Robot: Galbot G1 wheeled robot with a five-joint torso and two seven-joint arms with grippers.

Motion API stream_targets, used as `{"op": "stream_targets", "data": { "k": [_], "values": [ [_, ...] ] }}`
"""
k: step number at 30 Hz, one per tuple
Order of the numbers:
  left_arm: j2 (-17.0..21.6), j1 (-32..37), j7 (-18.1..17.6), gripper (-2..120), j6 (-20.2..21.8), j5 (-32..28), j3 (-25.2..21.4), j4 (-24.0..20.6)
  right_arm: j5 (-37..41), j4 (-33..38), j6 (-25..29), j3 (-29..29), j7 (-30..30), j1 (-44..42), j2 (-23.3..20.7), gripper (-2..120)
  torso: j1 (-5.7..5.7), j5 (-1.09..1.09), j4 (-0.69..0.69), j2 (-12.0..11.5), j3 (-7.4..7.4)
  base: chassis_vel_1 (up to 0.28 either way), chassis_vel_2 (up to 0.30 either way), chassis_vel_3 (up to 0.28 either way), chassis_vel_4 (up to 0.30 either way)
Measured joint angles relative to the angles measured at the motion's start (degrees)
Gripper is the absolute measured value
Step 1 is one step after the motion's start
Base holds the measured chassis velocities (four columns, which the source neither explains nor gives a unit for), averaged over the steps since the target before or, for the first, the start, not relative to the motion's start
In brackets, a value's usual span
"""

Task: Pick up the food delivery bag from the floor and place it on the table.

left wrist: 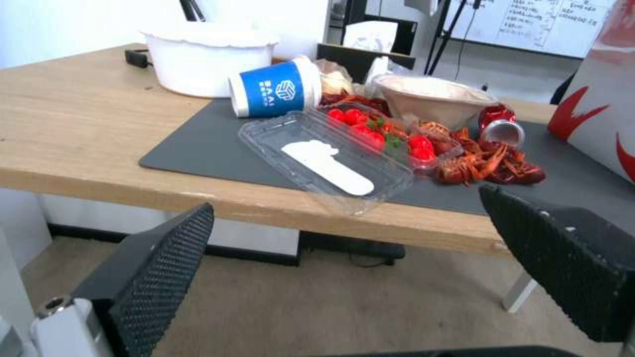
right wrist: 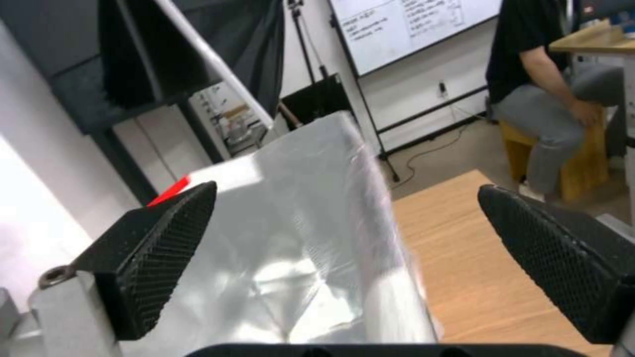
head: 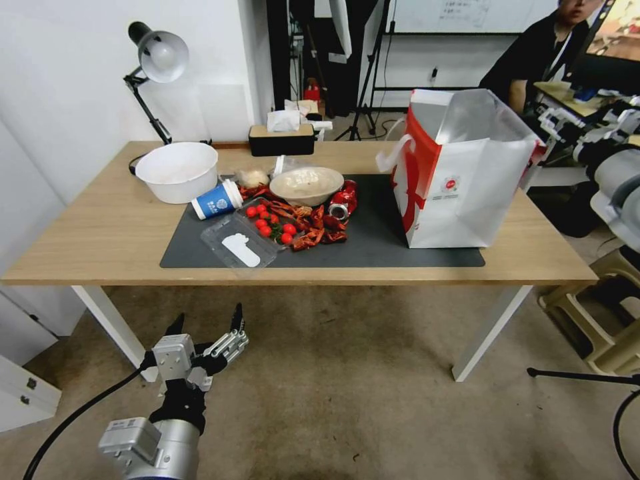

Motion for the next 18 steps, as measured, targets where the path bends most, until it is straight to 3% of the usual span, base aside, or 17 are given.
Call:
{"op": "stream_targets", "data": {
  "k": [3, 4, 5, 7, 12, 18],
  "values": [
    [-0.1, -0.1, 0.0, 100, 0.0, 0.0, 0.0, 0.0, -2.9, 2.1, 0.0, 1.0, -1.4, -2.4, -0.3, 100, 0.0, 0.0, 0.01, 0.0, 0.0, 0.0, 0.0, 0.0, 0.0],
    [-0.1, -0.1, 0.0, 100, 0.0, 0.0, 0.0, 0.1, -9.7, 3.9, 1.2, 1.8, -5.4, -6.0, -0.9, 100, 0.0, 0.0, 0.0, 0.0, 0.0, 0.0, 0.0, 0.0, 0.0],
    [-0.1, -0.1, 0.0, 100, 0.0, 0.0, 0.0, 0.1, -9.7, 3.9, 1.2, 1.8, -5.4, -6.0, -0.9, 100, 0.0, 0.0, 0.0, 0.0, 0.0, 0.0, 0.0, 0.0, 0.0],
    [0.0, 0.0, -0.1, 100, -0.2, 0.0, 0.0, 0.3, -23.7, 7.4, 5.2, 3.2, -11.0, -11.8, -1.2, 100, 0.0, -0.01, 0.0, 0.0, 0.0, 0.0, 0.0, 0.0, 0.0],
    [-0.2, 0.0, 0.0, 100, -0.5, 0.0, 0.1, 0.3, -30.2, 10.1, 10.5, 4.3, -13.7, -16.2, -1.3, 100, 0.0, -0.01, 0.01, 0.0, 0.0, 0.0, 0.0, 0.0, 0.0],
    [-0.3, 0.1, 0.4, 100, -0.7, 0.0, 0.1, 0.3, -31.8, 13.3, 16.5, 6.4, -14.9, -24.3, -0.1, 100, 0.0, -0.01, 0.02, 0.0, 0.0, 0.0, 0.0, 0.0, 0.0]
  ]
}}
